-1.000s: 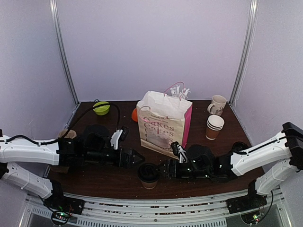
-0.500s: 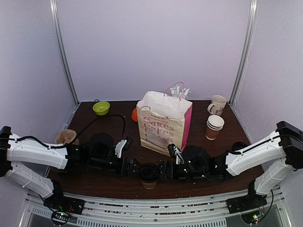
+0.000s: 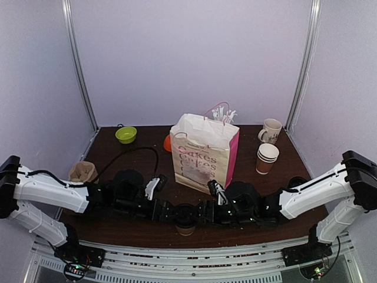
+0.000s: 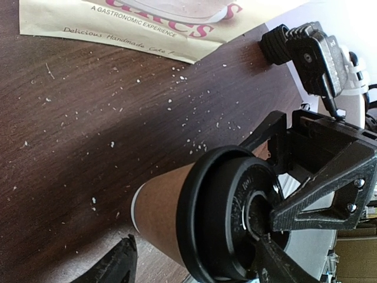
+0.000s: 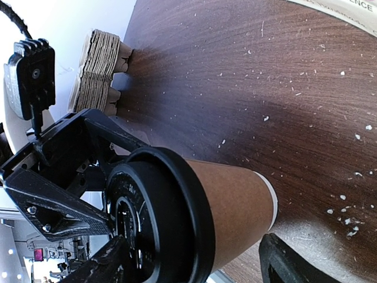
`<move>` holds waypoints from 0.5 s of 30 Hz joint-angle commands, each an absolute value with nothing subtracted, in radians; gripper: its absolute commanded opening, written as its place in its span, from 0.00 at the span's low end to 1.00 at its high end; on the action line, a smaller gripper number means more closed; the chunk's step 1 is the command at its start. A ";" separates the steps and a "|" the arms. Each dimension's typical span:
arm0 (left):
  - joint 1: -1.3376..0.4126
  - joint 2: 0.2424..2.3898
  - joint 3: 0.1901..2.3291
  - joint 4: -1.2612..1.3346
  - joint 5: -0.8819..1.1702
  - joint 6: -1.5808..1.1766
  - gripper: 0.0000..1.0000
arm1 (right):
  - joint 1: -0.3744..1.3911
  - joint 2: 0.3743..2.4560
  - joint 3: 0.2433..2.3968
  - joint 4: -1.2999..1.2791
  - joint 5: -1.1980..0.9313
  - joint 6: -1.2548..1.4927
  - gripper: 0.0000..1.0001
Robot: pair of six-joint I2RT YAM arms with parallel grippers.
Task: Pack the takeout coffee
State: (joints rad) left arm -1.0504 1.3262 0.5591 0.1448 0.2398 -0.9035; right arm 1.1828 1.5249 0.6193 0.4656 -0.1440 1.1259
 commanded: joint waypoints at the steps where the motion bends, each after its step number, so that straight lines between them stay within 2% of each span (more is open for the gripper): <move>1: -1.045 1.344 0.524 0.168 0.240 -0.905 0.70 | 1.180 1.547 0.653 0.449 -0.159 1.122 0.77; 15: -1.045 1.371 0.458 0.218 0.238 -0.928 0.57 | 1.179 1.581 0.671 0.428 -0.167 1.127 0.77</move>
